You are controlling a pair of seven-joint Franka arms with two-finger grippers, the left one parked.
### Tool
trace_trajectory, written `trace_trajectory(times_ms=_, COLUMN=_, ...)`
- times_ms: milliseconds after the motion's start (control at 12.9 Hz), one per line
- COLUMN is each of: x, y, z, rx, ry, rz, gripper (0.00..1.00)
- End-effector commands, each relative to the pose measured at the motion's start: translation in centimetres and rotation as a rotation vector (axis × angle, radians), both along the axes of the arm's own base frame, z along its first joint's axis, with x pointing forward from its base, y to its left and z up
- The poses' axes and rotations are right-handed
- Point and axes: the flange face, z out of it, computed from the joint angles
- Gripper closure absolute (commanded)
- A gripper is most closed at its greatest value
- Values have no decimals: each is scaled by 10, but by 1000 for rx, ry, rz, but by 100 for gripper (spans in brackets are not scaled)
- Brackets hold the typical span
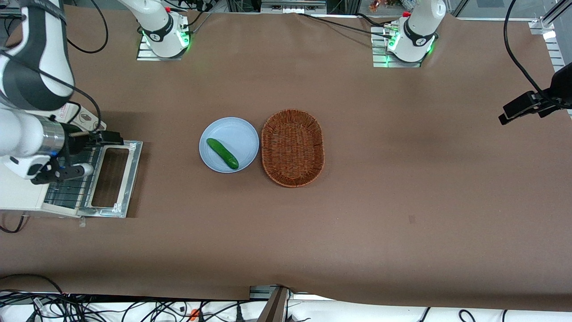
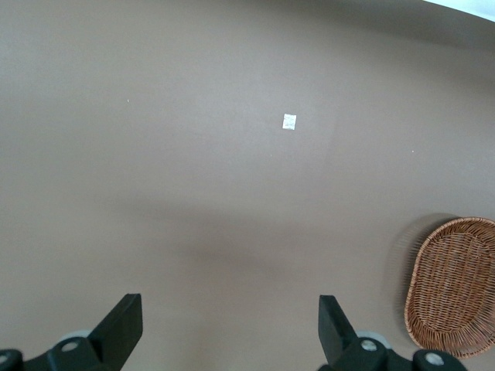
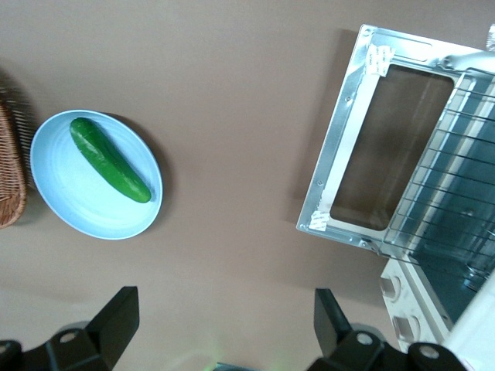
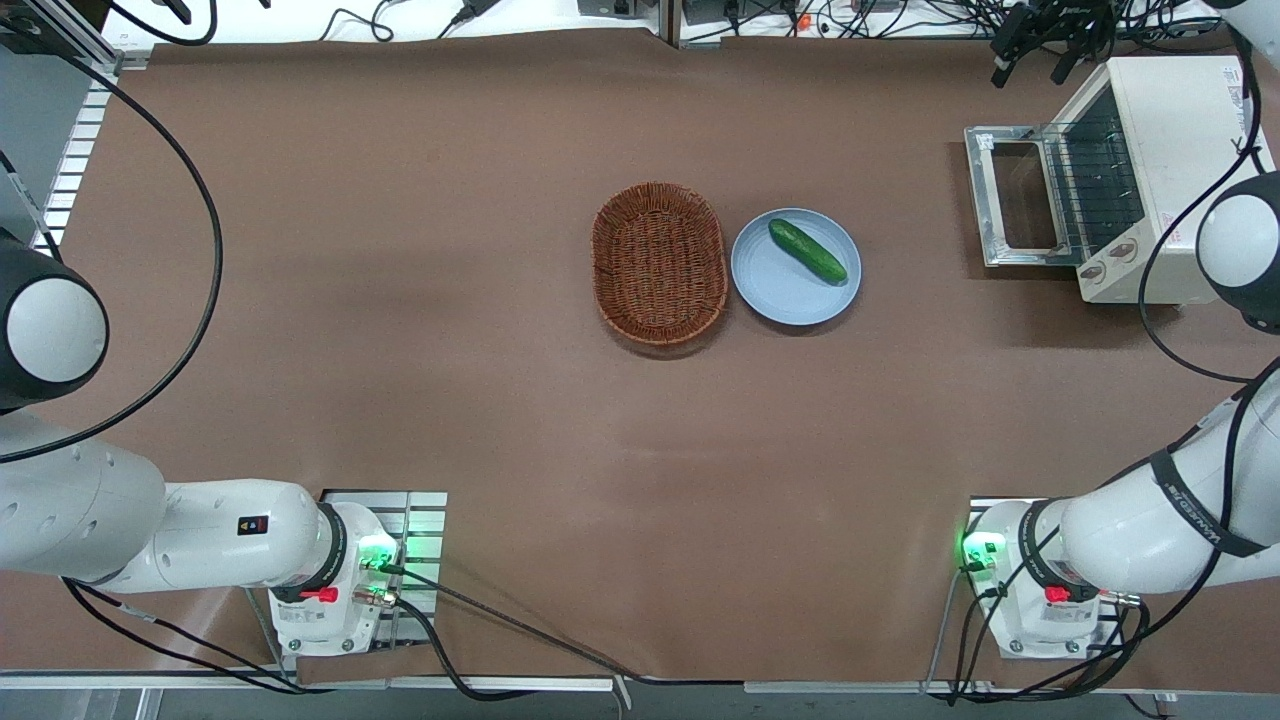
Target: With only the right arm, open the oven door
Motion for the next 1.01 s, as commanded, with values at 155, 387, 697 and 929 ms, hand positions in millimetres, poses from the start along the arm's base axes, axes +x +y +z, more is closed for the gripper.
trace_trajectory(times_ms=155, x=-10, y=-14, z=53, rx=-38, ry=-22, rz=3, gripper=0)
trace_trajectory(times_ms=387, x=-36, y=-21, z=97, rx=-49, ry=-74, rz=-12, gripper=0)
trace_trajectory(times_ms=697, x=-63, y=-27, z=120, rx=-133, ry=-65, rz=-181, gripper=0)
trace_trajectory(times_ms=929, x=-72, y=-40, z=124, rx=-135, ry=-55, rz=-204, gripper=0)
